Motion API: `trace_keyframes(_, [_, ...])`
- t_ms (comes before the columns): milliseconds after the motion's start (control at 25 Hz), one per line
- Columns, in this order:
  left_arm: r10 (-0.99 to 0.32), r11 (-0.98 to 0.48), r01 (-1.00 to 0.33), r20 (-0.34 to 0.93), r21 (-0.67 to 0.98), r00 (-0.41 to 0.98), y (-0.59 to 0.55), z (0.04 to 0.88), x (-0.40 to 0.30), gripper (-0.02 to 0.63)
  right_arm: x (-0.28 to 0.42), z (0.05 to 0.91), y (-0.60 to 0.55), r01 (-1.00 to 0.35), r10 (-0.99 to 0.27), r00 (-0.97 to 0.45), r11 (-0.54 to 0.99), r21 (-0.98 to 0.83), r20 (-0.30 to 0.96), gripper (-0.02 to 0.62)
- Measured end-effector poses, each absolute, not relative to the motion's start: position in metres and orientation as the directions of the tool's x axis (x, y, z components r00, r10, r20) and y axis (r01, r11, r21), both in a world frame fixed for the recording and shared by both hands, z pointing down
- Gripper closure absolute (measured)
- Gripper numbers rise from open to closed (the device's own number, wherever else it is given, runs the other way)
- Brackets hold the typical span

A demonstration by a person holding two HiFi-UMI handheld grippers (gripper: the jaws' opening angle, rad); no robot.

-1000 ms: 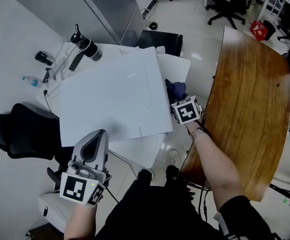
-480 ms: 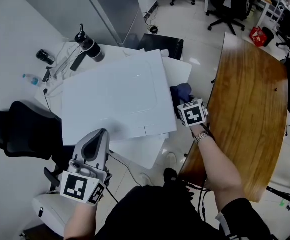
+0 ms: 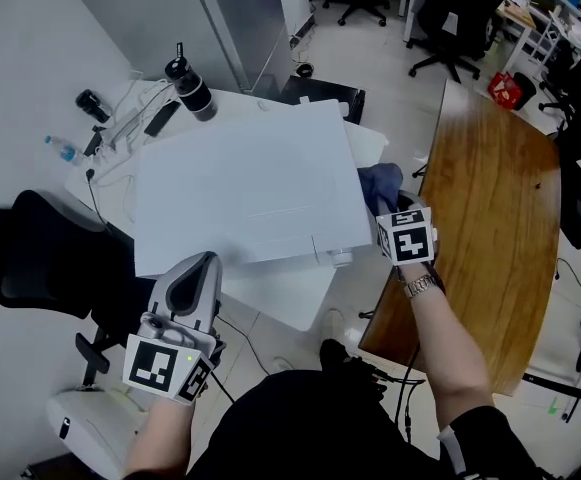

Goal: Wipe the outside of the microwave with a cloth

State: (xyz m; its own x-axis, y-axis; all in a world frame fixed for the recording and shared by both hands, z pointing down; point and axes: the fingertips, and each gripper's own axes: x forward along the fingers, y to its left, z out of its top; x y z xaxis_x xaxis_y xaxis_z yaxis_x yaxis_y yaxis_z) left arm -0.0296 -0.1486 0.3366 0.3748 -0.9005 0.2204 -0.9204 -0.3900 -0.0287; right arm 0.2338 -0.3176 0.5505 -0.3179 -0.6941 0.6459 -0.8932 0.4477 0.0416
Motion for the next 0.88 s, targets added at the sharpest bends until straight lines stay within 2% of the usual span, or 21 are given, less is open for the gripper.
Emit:
trace_keyframes(520, [-0.901, -0.418, -0.908, 0.120, 0.019, 0.417, -0.079, 0.320, -0.084, 0.603, 0.242, 0.425, -0.220, -0.931, -0.862, -0.212, 0.322, 0.174, 0.461, 0.549])
trace_keyframes(880, [-0.902, -0.424, -0.906, 0.079, 0.018, 0.424, -0.024, 0.319, -0.113, 0.603, 0.192, 0.367, -0.139, -0.924, -0.896, -0.284, 0.351, 0.152, 0.341, 0.549])
